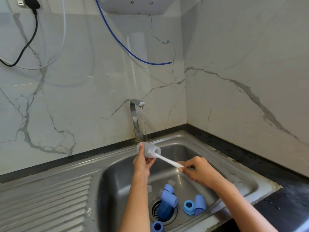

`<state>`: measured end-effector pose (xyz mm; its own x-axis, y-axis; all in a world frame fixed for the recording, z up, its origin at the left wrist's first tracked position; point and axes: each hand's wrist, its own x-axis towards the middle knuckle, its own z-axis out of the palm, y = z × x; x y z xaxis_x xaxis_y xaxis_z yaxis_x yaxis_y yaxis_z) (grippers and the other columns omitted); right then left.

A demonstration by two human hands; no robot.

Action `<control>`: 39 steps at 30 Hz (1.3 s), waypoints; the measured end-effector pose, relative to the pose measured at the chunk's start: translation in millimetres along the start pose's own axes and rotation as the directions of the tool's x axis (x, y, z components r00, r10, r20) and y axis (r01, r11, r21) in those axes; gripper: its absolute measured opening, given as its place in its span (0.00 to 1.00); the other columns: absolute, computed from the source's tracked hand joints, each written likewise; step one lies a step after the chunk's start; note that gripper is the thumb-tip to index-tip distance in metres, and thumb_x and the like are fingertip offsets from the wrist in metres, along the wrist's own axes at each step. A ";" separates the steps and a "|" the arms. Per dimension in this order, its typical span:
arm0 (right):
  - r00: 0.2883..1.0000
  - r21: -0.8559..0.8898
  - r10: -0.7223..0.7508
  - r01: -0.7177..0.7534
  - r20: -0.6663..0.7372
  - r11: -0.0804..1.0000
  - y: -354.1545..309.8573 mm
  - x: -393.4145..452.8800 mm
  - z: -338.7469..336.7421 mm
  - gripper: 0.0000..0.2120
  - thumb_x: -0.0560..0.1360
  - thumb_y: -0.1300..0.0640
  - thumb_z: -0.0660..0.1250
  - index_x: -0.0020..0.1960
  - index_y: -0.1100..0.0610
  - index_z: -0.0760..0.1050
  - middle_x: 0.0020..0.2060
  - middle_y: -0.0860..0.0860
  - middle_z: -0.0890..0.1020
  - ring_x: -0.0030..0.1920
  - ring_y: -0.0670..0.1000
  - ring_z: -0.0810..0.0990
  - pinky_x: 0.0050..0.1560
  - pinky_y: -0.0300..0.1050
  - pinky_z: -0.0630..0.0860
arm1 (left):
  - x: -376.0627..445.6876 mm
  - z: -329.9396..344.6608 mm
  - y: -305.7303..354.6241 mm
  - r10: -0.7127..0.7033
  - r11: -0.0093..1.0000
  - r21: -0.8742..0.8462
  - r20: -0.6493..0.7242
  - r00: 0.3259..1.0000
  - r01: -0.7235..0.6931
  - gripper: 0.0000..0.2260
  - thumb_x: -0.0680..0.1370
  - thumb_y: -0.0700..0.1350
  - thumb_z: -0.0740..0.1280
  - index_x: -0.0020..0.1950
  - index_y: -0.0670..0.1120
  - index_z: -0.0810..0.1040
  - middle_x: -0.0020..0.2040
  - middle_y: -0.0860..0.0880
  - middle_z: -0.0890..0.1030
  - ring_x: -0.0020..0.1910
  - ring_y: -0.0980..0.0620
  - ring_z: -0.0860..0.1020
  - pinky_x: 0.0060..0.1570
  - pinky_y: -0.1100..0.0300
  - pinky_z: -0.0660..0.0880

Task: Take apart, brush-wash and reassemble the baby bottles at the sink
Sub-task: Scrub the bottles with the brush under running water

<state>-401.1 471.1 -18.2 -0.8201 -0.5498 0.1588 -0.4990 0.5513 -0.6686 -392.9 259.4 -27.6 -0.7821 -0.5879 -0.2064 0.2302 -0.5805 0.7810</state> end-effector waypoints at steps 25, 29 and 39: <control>0.987 -0.157 0.041 -0.065 -0.153 0.986 -14.3 -11.2 17.6 0.16 0.81 0.48 0.59 0.68 0.45 0.73 0.38 0.44 0.76 0.31 0.44 0.72 0.31 0.35 0.69 | -2.0 12.4 -10.1 0.123 0.988 0.109 -0.143 0.982 -0.107 0.23 0.72 0.46 0.74 0.60 0.36 0.72 0.58 0.38 0.77 0.55 0.40 0.79 0.34 0.51 0.81; 0.979 -0.286 -0.024 -0.036 -0.205 0.958 -22.9 -18.7 14.4 0.18 0.82 0.48 0.57 0.71 0.42 0.69 0.40 0.44 0.77 0.31 0.44 0.71 0.32 0.35 0.66 | -2.0 10.2 -4.4 0.028 0.999 -0.022 -0.325 0.945 -0.037 0.28 0.71 0.48 0.75 0.64 0.35 0.70 0.59 0.36 0.75 0.56 0.37 0.78 0.43 0.47 0.80; 0.961 -0.415 -0.011 -0.109 -0.278 0.903 -31.7 -20.8 10.7 0.18 0.81 0.46 0.58 0.71 0.40 0.68 0.49 0.46 0.82 0.40 0.48 0.76 0.39 0.38 0.67 | -3.4 5.5 2.8 -0.023 0.991 -0.131 -0.394 0.919 -0.032 0.31 0.70 0.46 0.76 0.67 0.38 0.66 0.64 0.35 0.72 0.58 0.37 0.77 0.45 0.45 0.80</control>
<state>-365.1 458.4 -8.1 -0.8600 -0.3600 0.3616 -0.4772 0.8185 -0.3199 -392.7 262.9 -21.5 -0.4956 -0.7490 -0.4398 0.3288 -0.6305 0.7031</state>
